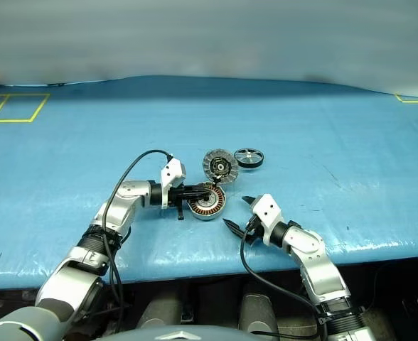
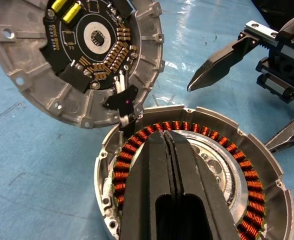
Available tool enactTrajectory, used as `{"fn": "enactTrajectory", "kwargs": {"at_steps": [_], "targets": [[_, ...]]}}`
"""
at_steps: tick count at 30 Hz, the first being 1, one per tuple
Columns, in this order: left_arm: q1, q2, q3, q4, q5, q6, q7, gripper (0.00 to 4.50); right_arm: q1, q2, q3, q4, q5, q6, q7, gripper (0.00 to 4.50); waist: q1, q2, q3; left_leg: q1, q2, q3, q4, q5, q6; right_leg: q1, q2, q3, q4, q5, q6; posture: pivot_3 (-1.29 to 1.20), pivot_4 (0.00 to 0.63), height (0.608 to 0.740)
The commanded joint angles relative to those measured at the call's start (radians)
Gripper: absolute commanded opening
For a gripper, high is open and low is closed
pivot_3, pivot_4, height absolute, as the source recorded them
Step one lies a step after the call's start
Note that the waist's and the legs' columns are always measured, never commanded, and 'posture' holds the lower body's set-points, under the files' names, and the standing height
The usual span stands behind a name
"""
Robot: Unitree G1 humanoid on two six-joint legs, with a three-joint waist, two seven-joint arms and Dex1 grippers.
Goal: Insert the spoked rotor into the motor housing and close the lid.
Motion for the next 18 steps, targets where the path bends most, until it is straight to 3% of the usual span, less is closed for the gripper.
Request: {"fn": "enactTrajectory", "kwargs": {"at_steps": [1,18], "targets": [[0.021,0.007,-0.007,-0.072,-0.025,0.018,-0.038,0.01,-0.004,-0.003,-0.006,-0.017,-0.002,-0.018,0.001,4.50,-0.001,0.000,0.000,0.000,0.000,0.000,0.000,0.000,0.000,0.000,0.000,0.000,0.000,0.000,0.000,0.00,0.150,0.740],[0.041,0.009,0.049,-0.136,-0.061,0.005,0.032,0.01,-0.017,-0.002,-0.004,-0.005,-0.002,-0.020,0.009,4.50,0.000,0.000,0.000,0.000,0.000,0.000,0.000,0.000,0.000,0.000,0.000,0.000,0.000,0.000,0.000,0.00,0.150,0.740]]}}
